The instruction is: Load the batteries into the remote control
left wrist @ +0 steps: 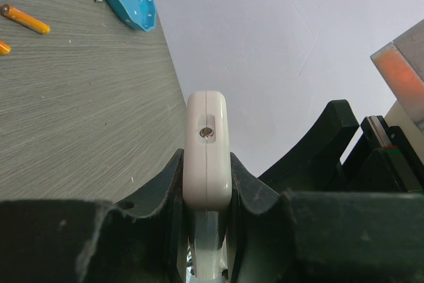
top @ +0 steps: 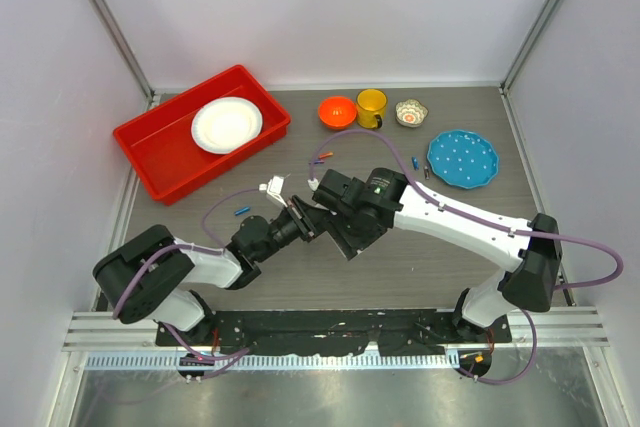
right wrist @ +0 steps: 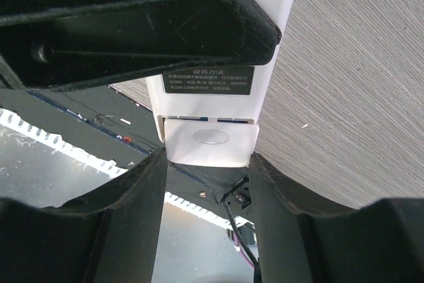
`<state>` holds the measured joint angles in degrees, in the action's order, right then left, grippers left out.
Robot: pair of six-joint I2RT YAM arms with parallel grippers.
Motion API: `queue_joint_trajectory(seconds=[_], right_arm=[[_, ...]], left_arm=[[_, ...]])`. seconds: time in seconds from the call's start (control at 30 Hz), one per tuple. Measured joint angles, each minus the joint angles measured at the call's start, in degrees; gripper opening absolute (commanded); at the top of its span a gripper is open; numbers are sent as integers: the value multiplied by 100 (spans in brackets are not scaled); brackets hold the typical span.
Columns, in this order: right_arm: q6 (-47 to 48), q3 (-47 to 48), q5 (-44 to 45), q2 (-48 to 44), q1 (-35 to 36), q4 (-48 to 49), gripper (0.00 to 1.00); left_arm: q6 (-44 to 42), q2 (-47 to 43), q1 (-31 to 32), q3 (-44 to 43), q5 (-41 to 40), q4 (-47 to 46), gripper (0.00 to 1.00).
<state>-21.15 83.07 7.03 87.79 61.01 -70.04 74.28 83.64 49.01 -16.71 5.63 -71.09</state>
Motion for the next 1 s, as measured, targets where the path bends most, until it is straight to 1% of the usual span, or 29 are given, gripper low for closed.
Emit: queue_joint_trajectory(seconds=[0.2,0.33,0.53,0.63,1.0], right_arm=[[2,0,-4,0,0,0,1],[2,28,-35,0,0,4,1],[31,92,-94,-4,-4,52,1],[48,92,-101,-4,-11,63,1],[92,94,-227,-4,-11,229,1]], left_arm=[[-39,-2,2,0,-17,31,0],[-192,-236,44,0,-144,424,0],[-444,-914,98,-2,-426,1246,0],[-455,-990,103,-2,-461,1421,0],[-363,-874,72,0,-472,1464,0]])
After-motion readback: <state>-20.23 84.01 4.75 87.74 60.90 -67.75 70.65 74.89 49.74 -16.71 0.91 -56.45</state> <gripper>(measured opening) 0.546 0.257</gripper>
